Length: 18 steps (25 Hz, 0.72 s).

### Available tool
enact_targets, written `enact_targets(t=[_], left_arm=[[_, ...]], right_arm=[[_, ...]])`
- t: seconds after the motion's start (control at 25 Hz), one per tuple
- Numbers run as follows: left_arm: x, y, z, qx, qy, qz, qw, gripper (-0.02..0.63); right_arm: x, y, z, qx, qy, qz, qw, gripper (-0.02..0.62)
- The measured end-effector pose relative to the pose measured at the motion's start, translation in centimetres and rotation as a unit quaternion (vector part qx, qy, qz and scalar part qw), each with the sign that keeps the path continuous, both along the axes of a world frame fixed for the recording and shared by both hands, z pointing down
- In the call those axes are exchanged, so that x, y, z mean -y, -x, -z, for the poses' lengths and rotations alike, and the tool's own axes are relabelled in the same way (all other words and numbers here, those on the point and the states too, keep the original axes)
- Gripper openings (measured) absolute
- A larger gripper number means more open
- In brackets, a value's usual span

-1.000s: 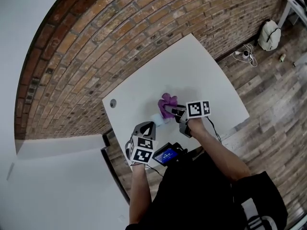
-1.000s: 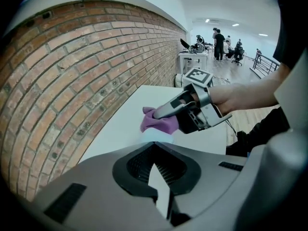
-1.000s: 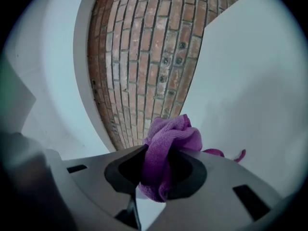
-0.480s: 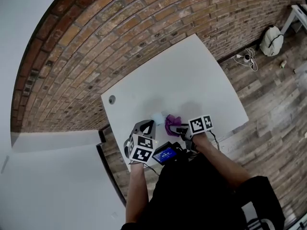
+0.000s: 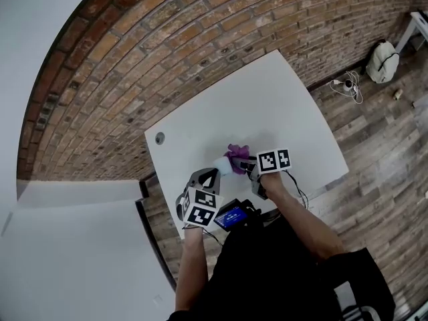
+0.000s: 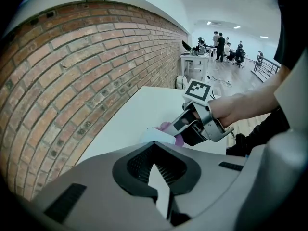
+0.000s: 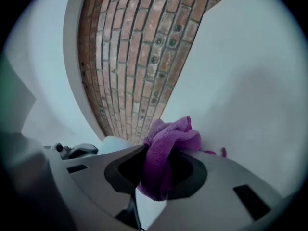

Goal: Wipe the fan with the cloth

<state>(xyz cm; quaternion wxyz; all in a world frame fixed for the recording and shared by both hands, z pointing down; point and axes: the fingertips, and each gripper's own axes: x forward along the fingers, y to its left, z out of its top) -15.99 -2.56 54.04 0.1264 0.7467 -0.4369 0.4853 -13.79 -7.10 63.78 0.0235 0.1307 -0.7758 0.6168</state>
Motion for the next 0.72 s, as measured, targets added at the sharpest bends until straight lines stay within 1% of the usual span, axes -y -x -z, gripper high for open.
enact_targets(t=[0.04, 0.12, 0.2, 0.24, 0.28, 0.32, 0.4, 0.48, 0.52, 0.56, 0.64, 0.72], left_arm=[[0.1, 0.0, 0.0, 0.000, -0.001, 0.000, 1.0000, -0.005], [0.1, 0.1, 0.1, 0.002, -0.001, 0.002, 1.0000, -0.005], [0.0, 0.0, 0.1, 0.001, -0.001, 0.002, 1.0000, -0.005], [0.0, -0.1, 0.0, 0.001, -0.001, 0.002, 1.0000, -0.005], [0.1, -0.1, 0.0, 0.000, -0.001, 0.001, 1.0000, -0.005], [0.1, -0.1, 0.1, 0.000, -0.001, 0.001, 1.0000, -0.005], [0.1, -0.1, 0.1, 0.000, -0.002, 0.002, 1.0000, -0.005], [0.1, 0.0, 0.1, -0.001, -0.003, 0.003, 1.0000, -0.005], [0.1, 0.0, 0.1, -0.002, -0.003, 0.004, 1.0000, -0.005], [0.1, 0.0, 0.1, -0.002, -0.003, 0.004, 1.0000, -0.005], [0.1, 0.1, 0.1, -0.002, -0.004, 0.006, 1.0000, -0.005], [0.1, 0.0, 0.1, -0.003, -0.004, 0.007, 1.0000, -0.005]], right_arm=[[-0.4, -0.3, -1.4, -0.033, -0.003, 0.011, 0.999, 0.094], [-1.9, -0.9, -3.8, -0.092, -0.009, 0.056, 0.994, 0.094], [-3.8, -1.6, -5.0, -0.115, -0.007, 0.105, 0.988, 0.094], [-4.5, -2.1, -5.1, -0.119, -0.007, 0.122, 0.985, 0.094], [-4.7, -2.7, -5.1, -0.121, -0.007, 0.129, 0.984, 0.094], [-4.4, -3.3, -4.9, -0.119, -0.006, 0.122, 0.985, 0.094], [-2.2, -4.3, -3.8, -0.100, -0.008, 0.072, 0.992, 0.094], [0.8, -4.4, -1.8, -0.062, -0.016, 0.017, 0.998, 0.094], [1.9, -4.0, -0.8, -0.042, -0.020, 0.001, 0.999, 0.094], [2.5, -3.4, 0.0, -0.026, -0.023, -0.003, 0.999, 0.094], [2.5, -1.5, 0.4, -0.017, -0.024, 0.017, 0.999, 0.094], [1.5, -0.1, -1.5, -0.049, -0.014, 0.049, 0.997, 0.094]])
